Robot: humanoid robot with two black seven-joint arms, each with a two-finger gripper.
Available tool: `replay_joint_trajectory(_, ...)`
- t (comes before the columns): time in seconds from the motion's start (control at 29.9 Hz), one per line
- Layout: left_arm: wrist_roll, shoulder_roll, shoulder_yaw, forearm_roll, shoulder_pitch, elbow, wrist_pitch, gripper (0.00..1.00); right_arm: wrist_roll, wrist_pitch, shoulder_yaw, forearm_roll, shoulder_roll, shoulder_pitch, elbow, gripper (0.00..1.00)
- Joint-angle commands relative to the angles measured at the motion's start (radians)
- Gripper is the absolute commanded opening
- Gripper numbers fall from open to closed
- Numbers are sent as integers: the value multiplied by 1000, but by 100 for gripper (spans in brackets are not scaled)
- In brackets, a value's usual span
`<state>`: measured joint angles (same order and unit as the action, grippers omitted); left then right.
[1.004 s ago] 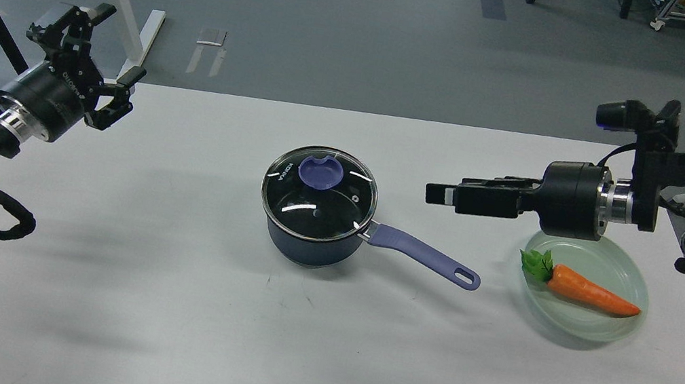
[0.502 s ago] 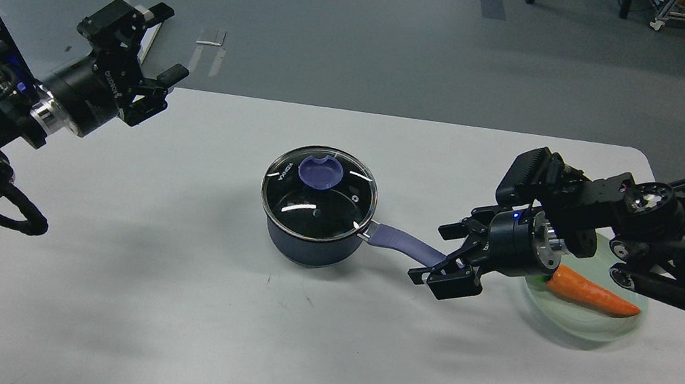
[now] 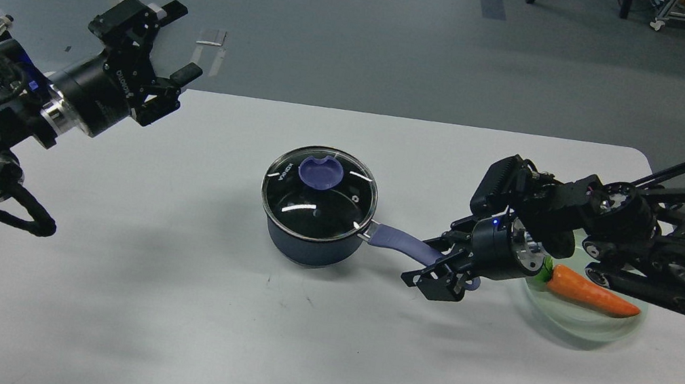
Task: Open pot lid
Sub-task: 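Lower the right gripper onto the purple handle and grip it, then reach the left gripper over the pan and grasp the purple lid knob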
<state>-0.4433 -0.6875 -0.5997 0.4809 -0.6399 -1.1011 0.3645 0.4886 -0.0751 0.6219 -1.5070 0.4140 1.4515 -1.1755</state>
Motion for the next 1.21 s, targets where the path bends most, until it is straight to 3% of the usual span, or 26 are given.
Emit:
replay_joint_trajectory(0.0, 0, 6, 0, 5, 0, -3, -1, 99, 0, 6, 1, -1, 0, 1, 11, 55)
replay_joint_trajectory(0.37, 0, 16, 0, 132, 3, -8, 1, 99, 0, 15, 1, -1, -1, 1, 17, 30)
replay_joint_trajectory(0.57, -5, 20, -2, 408, -33, -23, 2, 99, 0, 15, 4, -1, -1, 0, 17, 26)
replay_joint_trajectory(0.7, -45, 19, 0, 631, -87, -55, -6, 99, 0, 15, 4, 2, -1, -3, 17, 26)
replay_joint_trajectory(0.87, -45, 59, 24, 971, -141, -109, -45, 99, 0, 17, 4, 4, -6, -10, 17, 26)
replay_joint_trajectory(0.97, -45, 72, 118, 1151, -202, -128, -108, 99, 0, 17, 4, 5, -6, -10, 17, 27)
replay_joint_trajectory(1.1, -45, 114, 306, 1312, -302, -86, -319, 99, 0, 17, 4, 7, -6, -10, 16, 27)
replay_joint_trajectory(1.17, -45, 121, 391, 1332, -331, -51, -386, 99, 0, 17, 4, 7, -6, -10, 13, 27)
